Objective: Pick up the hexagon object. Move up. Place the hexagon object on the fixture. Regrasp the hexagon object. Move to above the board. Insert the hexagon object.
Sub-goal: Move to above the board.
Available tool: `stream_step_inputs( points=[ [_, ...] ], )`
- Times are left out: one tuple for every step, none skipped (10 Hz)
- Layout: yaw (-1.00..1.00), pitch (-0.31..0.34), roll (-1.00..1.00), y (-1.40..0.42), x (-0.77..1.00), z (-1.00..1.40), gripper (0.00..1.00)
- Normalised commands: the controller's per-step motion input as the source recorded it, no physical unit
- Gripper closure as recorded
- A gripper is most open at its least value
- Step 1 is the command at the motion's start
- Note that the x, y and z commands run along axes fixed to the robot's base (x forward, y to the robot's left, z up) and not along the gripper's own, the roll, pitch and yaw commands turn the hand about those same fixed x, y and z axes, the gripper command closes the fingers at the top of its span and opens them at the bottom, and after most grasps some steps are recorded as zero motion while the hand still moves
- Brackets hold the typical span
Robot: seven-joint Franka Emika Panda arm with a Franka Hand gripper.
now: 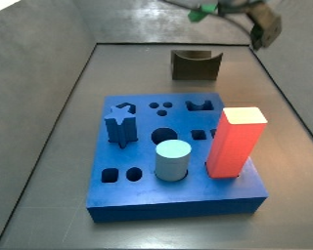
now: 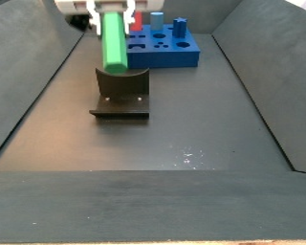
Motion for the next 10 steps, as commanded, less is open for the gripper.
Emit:
stream_step_inputs(
  points=[
    [0.00,0.001,0.01,0.04,0.03,1.00,1.00],
    [-0.01,0.012,0.00,0.03,0.02,1.00,1.00],
    [-0.01,0.023,-0.01,0.03,0.02,1.00,1.00],
    [-0.01,0.039,-0.02,0.02,0.01,1.00,1.00],
    [-0.01,0.049,-0.02,0.02,0.01,1.00,1.00],
    [0.00,0.064,-0.03,0.01,0.01,1.00,1.00],
    [0.00,0.078,-0.03,0.01,0.00,1.00,1.00],
    [0.01,0.094,-0.03,0.00,0.00,1.00,1.00],
    [0.03,0.109,-0.04,-0.01,0.01,0.76,1.00],
    [0.04,0.127,-0.04,-0.01,0.01,0.59,1.00]
  ],
)
